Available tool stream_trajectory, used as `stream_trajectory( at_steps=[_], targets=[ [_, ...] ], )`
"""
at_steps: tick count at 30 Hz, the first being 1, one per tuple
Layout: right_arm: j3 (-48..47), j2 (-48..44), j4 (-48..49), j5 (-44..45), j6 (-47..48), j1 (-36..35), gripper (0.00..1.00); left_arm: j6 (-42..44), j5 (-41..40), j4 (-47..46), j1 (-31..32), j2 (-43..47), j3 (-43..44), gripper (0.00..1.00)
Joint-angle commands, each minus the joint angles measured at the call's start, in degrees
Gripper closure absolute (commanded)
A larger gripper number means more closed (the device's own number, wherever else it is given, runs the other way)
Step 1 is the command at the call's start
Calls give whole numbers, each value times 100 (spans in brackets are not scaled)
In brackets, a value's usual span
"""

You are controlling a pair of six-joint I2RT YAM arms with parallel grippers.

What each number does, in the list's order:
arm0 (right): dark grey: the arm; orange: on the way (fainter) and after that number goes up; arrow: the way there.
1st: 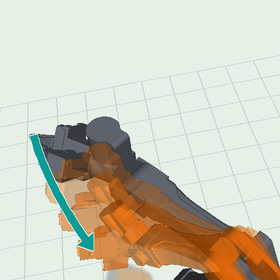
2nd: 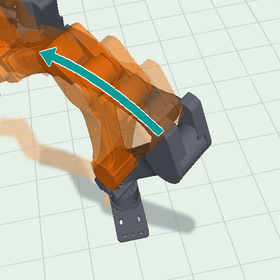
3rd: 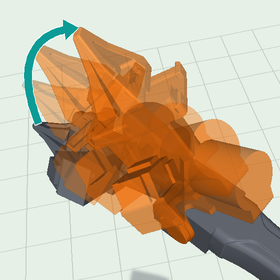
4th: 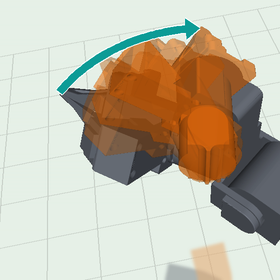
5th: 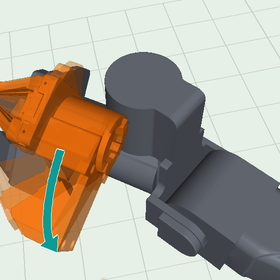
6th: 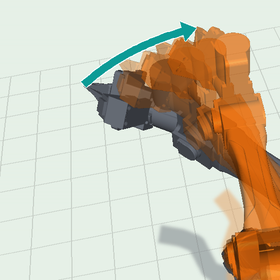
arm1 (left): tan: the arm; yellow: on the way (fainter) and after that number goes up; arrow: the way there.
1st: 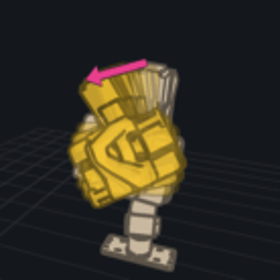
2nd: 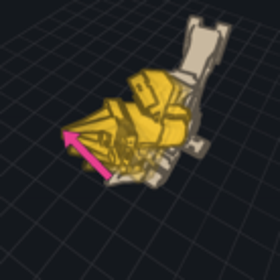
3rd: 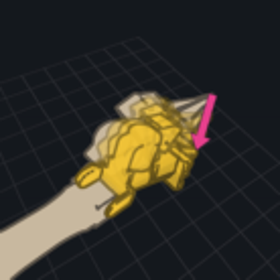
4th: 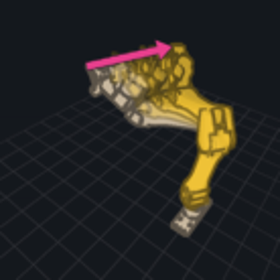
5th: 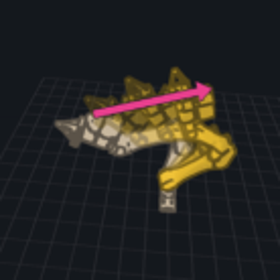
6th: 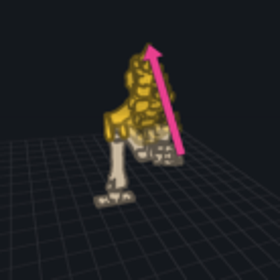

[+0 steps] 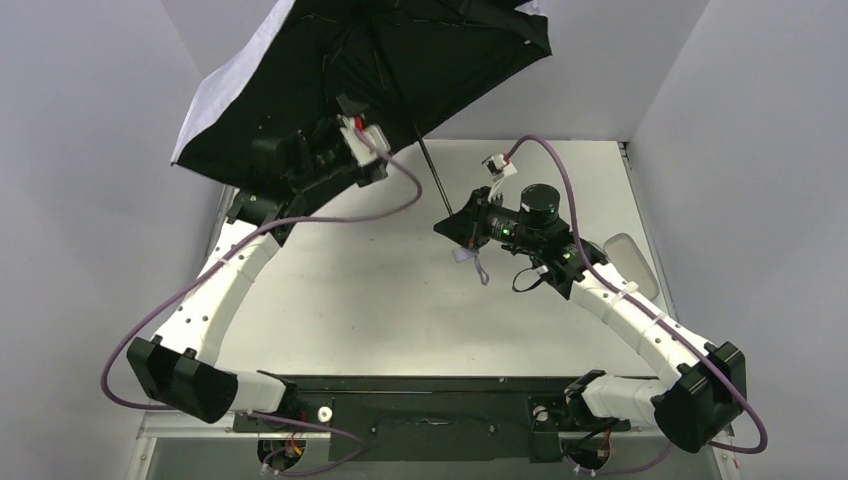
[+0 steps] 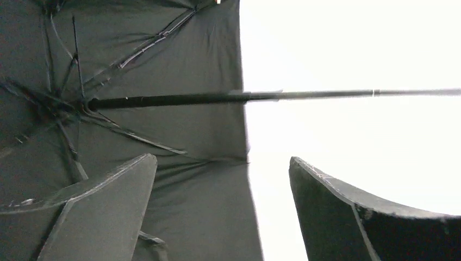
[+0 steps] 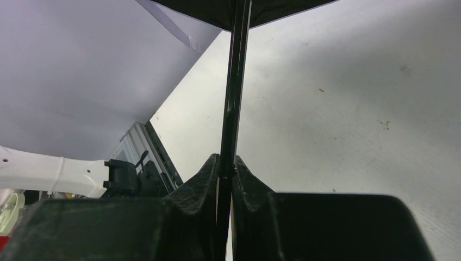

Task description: Open the umbrella

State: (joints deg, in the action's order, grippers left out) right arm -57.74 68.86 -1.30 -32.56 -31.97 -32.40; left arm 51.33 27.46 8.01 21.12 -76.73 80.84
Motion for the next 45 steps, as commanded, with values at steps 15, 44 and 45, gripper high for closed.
stream_trajectory(
  at_steps=[15,44,45],
  targets=[
    [255,-772,2238,920,-87,-496,100,-8346,-593,-1067,243,-1668,2157,19],
    [403,-1756,-136,1040,2062,-538,27,-9146,60,-1825,530,-1973,1857,100],
    [406,-1865,-578,1181,2324,-539,24,-8881,125,-1740,627,-1940,1826,100]
  ],
)
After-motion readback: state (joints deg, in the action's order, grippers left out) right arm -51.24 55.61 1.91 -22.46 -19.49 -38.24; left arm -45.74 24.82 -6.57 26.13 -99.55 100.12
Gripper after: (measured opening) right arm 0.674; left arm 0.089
